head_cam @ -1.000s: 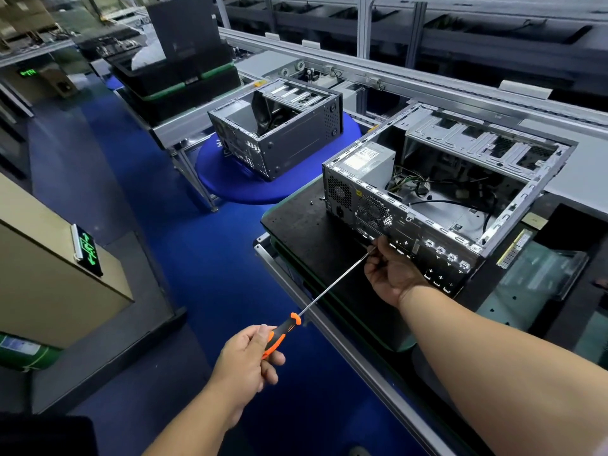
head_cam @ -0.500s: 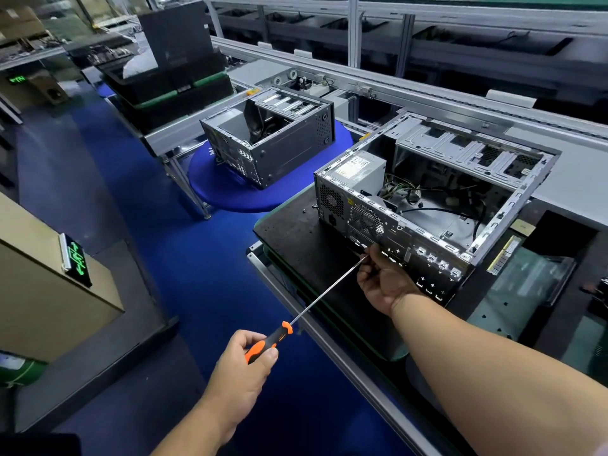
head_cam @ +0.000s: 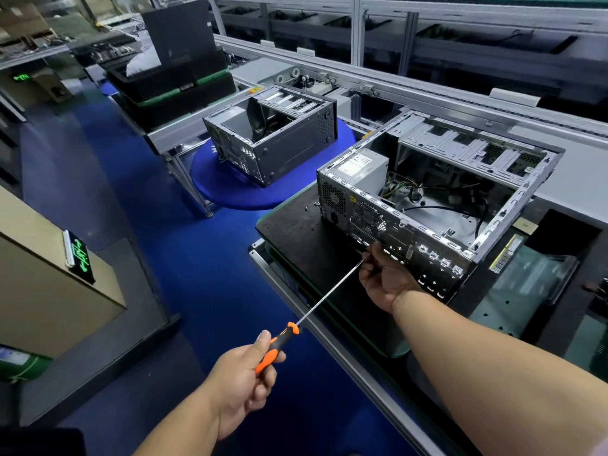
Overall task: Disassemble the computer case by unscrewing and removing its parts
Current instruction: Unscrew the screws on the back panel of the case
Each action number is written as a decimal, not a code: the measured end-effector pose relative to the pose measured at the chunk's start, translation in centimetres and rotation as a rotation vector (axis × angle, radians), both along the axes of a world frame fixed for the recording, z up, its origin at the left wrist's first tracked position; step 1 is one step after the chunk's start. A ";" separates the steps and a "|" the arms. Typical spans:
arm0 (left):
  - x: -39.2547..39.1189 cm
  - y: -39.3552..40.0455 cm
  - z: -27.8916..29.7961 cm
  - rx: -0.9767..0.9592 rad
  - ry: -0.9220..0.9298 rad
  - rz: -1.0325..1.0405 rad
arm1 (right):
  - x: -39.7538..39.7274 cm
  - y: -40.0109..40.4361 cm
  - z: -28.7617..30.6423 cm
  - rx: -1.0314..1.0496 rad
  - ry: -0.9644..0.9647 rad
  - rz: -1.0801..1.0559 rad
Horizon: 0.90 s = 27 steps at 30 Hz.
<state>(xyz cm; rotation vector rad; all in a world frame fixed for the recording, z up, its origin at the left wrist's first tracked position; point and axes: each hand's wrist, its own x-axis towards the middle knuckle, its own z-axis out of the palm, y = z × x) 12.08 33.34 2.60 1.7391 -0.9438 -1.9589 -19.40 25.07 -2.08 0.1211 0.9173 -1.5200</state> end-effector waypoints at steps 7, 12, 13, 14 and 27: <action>-0.5 0.4 -0.1 -0.533 -0.429 -0.171 | 0.2 -0.1 0.3 0.025 0.004 -0.021; -0.3 0.4 -0.2 -0.677 -0.561 -0.167 | 0.2 -0.2 0.3 0.025 0.001 -0.019; -0.2 0.4 -0.2 -0.683 -0.565 -0.162 | 0.2 -0.1 0.3 0.023 0.004 -0.017; -0.1 0.3 -0.3 -0.684 -0.556 -0.159 | 0.2 -0.1 0.3 0.021 0.006 -0.014; -0.6 0.4 0.3 0.016 -0.007 0.146 | 0.0 0.2 0.1 0.017 0.021 -0.006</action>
